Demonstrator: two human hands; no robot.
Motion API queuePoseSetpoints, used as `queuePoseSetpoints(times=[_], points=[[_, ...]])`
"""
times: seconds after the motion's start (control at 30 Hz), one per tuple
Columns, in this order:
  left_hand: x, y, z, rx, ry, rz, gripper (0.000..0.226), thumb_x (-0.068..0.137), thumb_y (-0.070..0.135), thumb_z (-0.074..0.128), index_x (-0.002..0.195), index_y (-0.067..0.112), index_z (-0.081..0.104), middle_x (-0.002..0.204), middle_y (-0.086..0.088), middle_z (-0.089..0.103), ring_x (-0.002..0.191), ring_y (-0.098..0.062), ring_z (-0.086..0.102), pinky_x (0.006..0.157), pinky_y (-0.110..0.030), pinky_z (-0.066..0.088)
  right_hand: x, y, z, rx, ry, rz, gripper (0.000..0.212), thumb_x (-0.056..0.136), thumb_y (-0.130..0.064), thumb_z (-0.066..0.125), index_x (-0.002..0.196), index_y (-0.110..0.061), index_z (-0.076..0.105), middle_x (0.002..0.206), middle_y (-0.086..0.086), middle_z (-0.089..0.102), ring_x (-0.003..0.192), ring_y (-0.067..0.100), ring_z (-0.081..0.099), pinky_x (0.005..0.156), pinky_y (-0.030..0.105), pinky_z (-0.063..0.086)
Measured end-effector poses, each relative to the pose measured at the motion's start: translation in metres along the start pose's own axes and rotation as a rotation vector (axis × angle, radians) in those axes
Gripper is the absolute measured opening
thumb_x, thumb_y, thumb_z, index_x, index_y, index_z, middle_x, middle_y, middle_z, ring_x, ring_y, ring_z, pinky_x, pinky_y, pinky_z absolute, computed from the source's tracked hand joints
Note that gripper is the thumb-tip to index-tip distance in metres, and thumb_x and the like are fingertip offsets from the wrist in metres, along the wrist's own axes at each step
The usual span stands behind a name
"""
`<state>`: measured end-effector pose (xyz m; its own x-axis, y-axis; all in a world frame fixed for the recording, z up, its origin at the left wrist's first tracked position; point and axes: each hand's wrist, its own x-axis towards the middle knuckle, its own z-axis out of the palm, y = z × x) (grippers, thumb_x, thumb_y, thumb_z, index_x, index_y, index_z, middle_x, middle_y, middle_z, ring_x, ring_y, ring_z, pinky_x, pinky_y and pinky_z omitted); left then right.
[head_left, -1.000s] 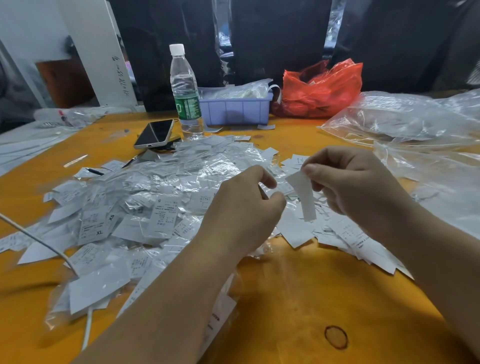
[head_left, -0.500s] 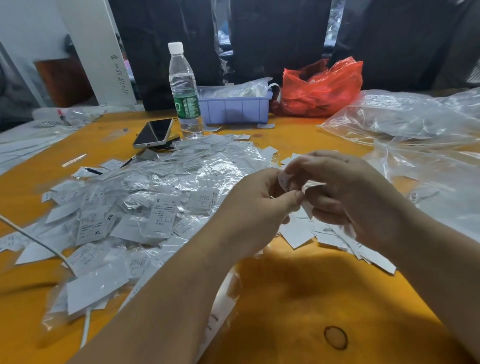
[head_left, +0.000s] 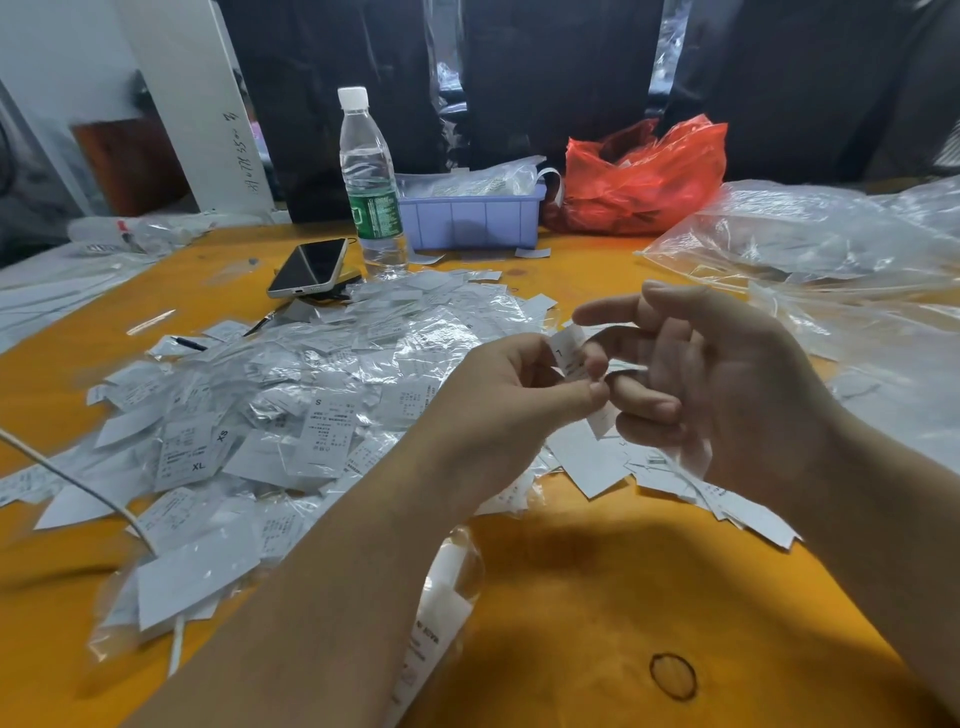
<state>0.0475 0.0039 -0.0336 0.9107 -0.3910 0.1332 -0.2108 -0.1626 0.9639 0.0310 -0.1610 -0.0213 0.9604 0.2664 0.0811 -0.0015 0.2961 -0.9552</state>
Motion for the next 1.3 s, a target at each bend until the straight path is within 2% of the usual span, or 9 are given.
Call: queuePoseSetpoints(times=[0.17,0.27,0.4,0.53,0.6,0.8,0.97,1.1,1.3], points=[[0.001,0.000,0.001,-0.009,0.096,-0.020,0.012,0.095,0.014,0.059,0.099,0.017,0.071,0.048,0.020,0.057,0.047,0.007,0.053,0.048,-0.006,0.038,0.000,0.000,-0.001,0.117,-0.057,0.028,0.050,0.076,-0.041,0.051,0.112,-0.008,0.057,0.074,0.005,0.051,0.049,0.010,0.035,0.042,0.023,0.025],[0.001,0.000,0.001,0.092,0.201,-0.003,0.018,0.096,0.020,0.055,0.087,0.029,0.067,0.057,0.023,0.062,0.055,0.010,0.056,0.048,-0.007,0.040,0.001,-0.002,-0.002,0.199,-0.031,0.004,0.051,0.073,-0.037,0.047,0.112,-0.007,0.058,0.076,0.005,0.051,0.059,0.013,0.041,0.048,0.024,0.034],[-0.003,0.002,0.005,0.257,0.273,0.039,0.016,0.095,0.027,0.052,0.091,0.022,0.066,0.082,0.002,0.067,0.074,-0.007,0.062,0.053,-0.020,0.048,0.001,-0.004,0.000,0.220,0.002,-0.049,0.054,0.064,-0.014,0.038,0.114,-0.004,0.056,0.081,0.009,0.052,0.070,0.017,0.046,0.065,0.030,0.031],[-0.005,0.001,0.006,0.375,0.304,0.086,0.016,0.088,0.028,0.059,0.085,0.014,0.065,0.079,-0.001,0.065,0.071,-0.012,0.061,0.057,-0.032,0.054,0.001,-0.002,0.006,0.047,0.055,-0.038,0.062,0.071,0.022,0.026,0.118,-0.004,0.056,0.086,0.010,0.053,0.071,0.016,0.047,0.060,0.026,0.034],[-0.006,0.001,0.005,0.411,0.331,0.110,0.011,0.086,0.027,0.062,0.081,0.018,0.059,0.070,0.005,0.059,0.063,-0.009,0.055,0.055,-0.027,0.050,0.002,-0.001,0.007,-0.008,0.088,-0.047,0.060,0.076,0.030,0.032,0.118,-0.006,0.056,0.082,0.009,0.054,0.066,0.014,0.050,0.056,0.023,0.040],[-0.006,0.001,0.005,0.416,0.241,0.110,0.026,0.089,0.015,0.052,0.099,0.039,0.054,0.074,0.001,0.062,0.058,-0.008,0.054,0.052,-0.031,0.048,0.002,0.001,0.006,-0.033,0.179,-0.059,0.053,0.058,0.009,0.064,0.107,-0.010,0.061,0.076,0.005,0.059,0.064,0.013,0.062,0.063,0.026,0.052],[-0.005,0.006,0.007,0.258,0.183,0.051,0.021,0.081,0.029,0.050,0.076,0.022,0.069,0.074,0.000,0.068,0.057,-0.002,0.052,0.051,-0.024,0.042,0.001,0.001,0.008,0.003,0.240,-0.116,0.050,0.056,0.004,0.066,0.105,-0.008,0.062,0.072,0.004,0.061,0.062,0.012,0.064,0.059,0.022,0.054],[-0.007,0.007,0.008,0.236,0.080,0.029,0.035,0.090,0.046,0.056,0.088,0.013,0.070,0.090,-0.013,0.068,0.067,-0.014,0.057,0.063,-0.035,0.046,0.003,0.002,0.008,0.039,0.250,-0.151,0.048,0.058,0.003,0.067,0.104,-0.006,0.061,0.071,0.005,0.062,0.062,0.014,0.063,0.059,0.023,0.054],[-0.007,0.007,0.007,0.185,0.045,0.010,0.017,0.091,0.036,0.063,0.088,0.021,0.071,0.088,0.001,0.071,0.076,-0.005,0.063,0.064,-0.024,0.045,0.004,0.003,0.005,0.051,0.271,-0.184,0.049,0.056,0.002,0.068,0.104,-0.007,0.060,0.070,0.003,0.063,0.063,0.013,0.064,0.059,0.022,0.053]])
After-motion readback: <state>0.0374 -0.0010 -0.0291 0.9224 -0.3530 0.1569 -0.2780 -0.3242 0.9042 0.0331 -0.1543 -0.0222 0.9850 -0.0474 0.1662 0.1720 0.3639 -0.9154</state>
